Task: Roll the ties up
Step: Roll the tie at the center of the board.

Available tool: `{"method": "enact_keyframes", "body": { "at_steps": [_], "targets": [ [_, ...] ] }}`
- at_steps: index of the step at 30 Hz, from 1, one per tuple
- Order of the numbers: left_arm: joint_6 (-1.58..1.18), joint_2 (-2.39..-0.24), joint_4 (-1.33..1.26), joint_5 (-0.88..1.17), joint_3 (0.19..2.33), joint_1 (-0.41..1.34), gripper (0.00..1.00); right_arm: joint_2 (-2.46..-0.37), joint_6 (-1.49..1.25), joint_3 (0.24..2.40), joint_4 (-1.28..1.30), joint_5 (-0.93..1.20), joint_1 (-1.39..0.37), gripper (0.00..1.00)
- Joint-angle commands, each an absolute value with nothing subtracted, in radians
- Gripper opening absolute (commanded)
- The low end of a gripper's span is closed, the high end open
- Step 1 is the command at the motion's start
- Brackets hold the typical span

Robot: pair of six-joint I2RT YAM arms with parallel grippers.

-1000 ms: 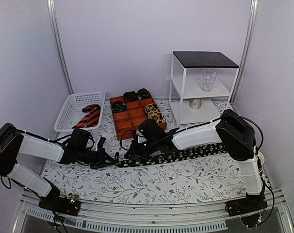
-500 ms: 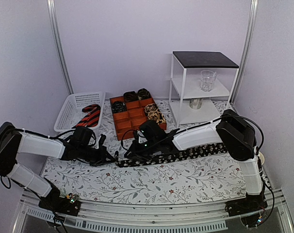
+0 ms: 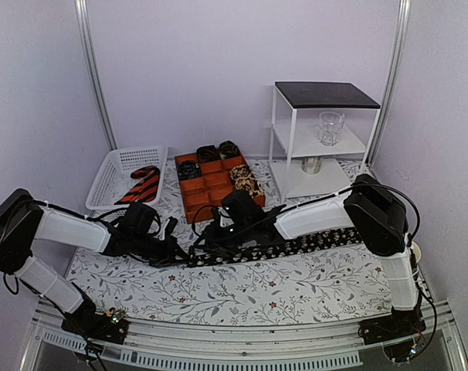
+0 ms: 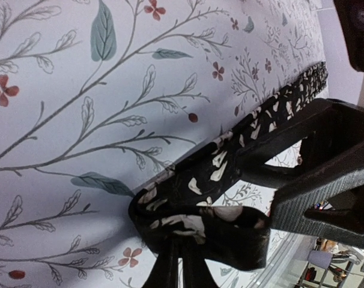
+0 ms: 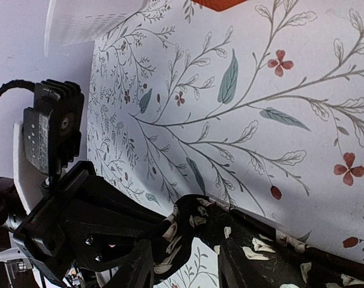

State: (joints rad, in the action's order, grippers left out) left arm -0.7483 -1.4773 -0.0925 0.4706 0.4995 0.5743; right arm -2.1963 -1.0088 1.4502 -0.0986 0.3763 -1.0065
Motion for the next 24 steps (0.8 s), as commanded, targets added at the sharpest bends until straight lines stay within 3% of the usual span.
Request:
{"method": "enact_keyframes", "body": {
  "at_steps": [1, 24],
  "targets": [
    [-0.729, -1.49, -0.117, 0.479, 0.529, 0.594, 0.04, -2.163, -1.018, 1.47, -0.121, 0.382, -1.002, 0.38],
    [-0.72, -1.521, -0.109, 0.459, 0.552, 0.61, 0.04, -2.077, -0.992, 1.37, -0.137, 0.304, -1.006, 0.52]
  ]
}}
